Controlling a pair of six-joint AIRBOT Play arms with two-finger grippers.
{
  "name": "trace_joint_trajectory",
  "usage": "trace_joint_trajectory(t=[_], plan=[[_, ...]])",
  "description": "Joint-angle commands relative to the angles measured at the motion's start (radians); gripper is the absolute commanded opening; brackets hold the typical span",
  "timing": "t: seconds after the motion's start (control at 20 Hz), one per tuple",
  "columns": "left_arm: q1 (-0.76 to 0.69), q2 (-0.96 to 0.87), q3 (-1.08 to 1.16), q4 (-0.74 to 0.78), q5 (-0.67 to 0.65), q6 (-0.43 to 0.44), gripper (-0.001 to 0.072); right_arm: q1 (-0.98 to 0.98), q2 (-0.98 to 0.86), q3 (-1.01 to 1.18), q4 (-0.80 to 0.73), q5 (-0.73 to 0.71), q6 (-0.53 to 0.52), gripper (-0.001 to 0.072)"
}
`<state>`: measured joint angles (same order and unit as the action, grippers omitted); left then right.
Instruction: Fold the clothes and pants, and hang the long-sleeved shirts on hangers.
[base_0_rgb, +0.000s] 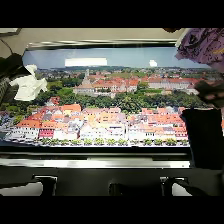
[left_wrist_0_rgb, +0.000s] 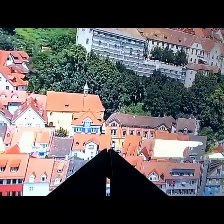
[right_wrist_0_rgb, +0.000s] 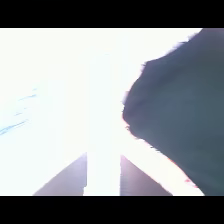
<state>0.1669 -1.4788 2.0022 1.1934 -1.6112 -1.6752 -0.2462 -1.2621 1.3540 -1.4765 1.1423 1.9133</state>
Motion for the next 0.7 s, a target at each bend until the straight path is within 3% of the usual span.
trace_joint_trajectory(t=[0.0, 0.15, 0.3, 0.65], plan=[[-0.006, 0.106, -0.055, 0.005, -0.004, 0.027, 0.0025, 0.295, -0.008, 0.022, 0.101, -0.094, -0.138, 0.0053], [-0.051, 0.222, -0.194, 0.024, -0.003, 0.046, 0.0025, 0.537, -0.008, 0.022, 0.060, -0.129, -0.148, 0.0035], [-0.160, 0.316, -0.345, 0.140, 0.028, 0.053, 0.0025, 0.705, -0.009, 0.022, 0.042, -0.153, -0.148, 0.0035], [-0.282, 0.377, -0.497, 0.181, 0.197, 0.034, 0.0027, 0.805, -0.008, 0.022, -0.002, -0.206, -0.148, 0.0036]])
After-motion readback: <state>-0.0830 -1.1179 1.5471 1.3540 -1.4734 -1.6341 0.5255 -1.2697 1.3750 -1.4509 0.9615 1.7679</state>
